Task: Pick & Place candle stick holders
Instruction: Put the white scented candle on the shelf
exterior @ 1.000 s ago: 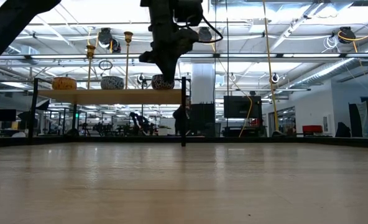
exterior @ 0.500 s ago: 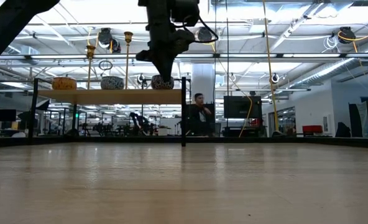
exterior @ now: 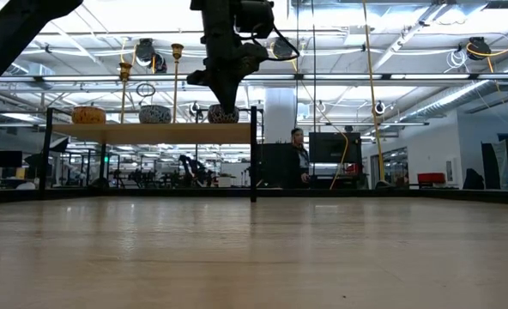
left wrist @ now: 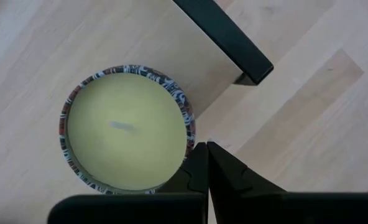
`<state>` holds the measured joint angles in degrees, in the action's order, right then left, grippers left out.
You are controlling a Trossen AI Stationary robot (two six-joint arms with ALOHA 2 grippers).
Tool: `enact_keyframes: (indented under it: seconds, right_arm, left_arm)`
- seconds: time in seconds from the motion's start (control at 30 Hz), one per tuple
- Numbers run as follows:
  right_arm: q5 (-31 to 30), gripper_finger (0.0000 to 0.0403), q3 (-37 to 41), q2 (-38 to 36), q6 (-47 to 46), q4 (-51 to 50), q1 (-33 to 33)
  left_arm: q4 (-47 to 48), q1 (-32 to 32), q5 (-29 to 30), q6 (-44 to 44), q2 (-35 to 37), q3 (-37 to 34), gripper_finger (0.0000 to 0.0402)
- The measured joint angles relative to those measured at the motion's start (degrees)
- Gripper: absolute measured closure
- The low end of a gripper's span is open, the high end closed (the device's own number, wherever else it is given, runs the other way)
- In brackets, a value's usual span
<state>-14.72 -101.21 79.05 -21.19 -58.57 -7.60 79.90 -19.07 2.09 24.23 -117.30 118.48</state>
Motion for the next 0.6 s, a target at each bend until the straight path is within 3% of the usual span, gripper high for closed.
enact_keyframes:
  seconds: [0.6]
  right_arm:
    - [0.0, 0.0385, 0.0, 0.0, 0.0, 0.0, 0.0]
  left_arm:
    - [0.1, -0.84, 0.44, -0.59, 0.0, 0.0, 0.0401]
